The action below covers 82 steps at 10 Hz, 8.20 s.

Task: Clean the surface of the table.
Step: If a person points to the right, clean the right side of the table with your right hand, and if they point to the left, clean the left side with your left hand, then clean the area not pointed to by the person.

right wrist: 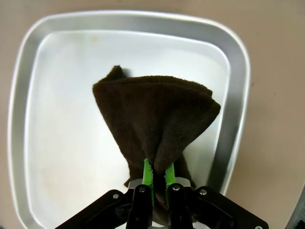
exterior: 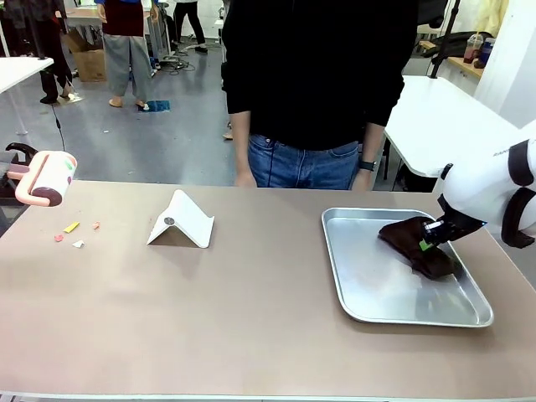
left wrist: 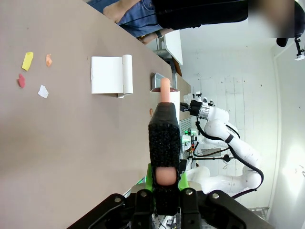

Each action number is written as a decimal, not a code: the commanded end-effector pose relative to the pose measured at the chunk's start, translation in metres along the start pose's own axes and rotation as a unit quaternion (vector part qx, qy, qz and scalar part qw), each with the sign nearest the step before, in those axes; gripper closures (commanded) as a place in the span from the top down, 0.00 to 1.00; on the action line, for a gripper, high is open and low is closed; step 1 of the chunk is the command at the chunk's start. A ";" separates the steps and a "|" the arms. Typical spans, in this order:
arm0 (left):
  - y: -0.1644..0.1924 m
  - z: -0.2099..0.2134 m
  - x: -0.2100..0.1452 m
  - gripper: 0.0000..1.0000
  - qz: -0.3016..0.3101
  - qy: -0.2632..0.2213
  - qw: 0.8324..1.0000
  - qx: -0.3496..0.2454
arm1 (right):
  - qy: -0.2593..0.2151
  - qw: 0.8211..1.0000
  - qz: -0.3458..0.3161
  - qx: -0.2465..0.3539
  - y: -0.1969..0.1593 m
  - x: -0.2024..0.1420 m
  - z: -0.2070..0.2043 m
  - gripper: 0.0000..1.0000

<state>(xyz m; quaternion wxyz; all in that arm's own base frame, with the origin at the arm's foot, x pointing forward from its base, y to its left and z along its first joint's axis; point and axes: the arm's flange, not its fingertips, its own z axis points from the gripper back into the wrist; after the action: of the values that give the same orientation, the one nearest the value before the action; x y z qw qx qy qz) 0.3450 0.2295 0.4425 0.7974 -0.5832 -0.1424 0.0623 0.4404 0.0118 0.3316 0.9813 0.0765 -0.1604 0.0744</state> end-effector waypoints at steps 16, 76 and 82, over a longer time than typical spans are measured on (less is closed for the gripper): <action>-0.002 0.001 -0.002 0.15 -0.008 -0.001 1.000 0.000 | -0.017 0.746 -0.257 0.614 -0.109 -0.061 0.089 0.11; -0.047 -0.012 -0.055 0.20 0.012 0.080 0.992 -0.095 | -0.017 0.746 -0.257 0.614 -0.109 -0.061 0.089 0.11; -0.041 -0.001 -0.070 0.20 0.009 0.080 0.993 -0.089 | -0.017 0.746 -0.257 0.614 -0.109 -0.061 0.089 0.11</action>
<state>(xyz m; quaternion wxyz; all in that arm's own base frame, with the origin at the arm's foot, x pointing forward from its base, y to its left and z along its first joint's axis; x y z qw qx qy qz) 0.2732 0.2001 0.4681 0.7572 -0.6488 -0.0754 0.0113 0.3743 -0.1174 0.3781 0.7020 0.7022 -0.0666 -0.0982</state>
